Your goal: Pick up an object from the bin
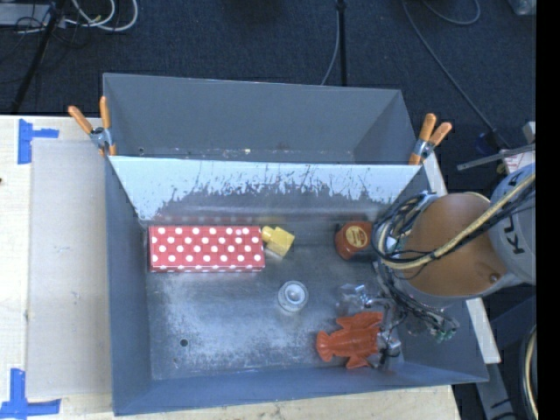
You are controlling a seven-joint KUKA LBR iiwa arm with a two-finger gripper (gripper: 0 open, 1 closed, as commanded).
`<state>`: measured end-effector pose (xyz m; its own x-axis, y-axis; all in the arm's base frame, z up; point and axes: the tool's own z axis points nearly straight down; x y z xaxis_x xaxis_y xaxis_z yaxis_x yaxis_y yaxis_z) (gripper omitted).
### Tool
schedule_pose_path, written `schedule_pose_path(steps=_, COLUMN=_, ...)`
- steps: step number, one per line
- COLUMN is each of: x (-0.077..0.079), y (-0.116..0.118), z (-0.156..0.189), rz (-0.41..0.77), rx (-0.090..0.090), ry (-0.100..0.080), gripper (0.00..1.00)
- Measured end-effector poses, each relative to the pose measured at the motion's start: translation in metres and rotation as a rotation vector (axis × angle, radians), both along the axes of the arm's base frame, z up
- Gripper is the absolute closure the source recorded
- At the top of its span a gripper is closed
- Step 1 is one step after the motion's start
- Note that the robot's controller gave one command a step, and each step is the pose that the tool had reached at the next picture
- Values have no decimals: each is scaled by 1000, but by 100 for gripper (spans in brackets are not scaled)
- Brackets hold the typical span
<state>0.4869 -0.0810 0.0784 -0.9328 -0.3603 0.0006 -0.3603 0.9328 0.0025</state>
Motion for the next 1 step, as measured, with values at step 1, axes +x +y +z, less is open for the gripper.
schedule_pose_path(steps=1, x=-1, y=-1, z=-7, rz=-194, rx=-2, ry=1, gripper=100)
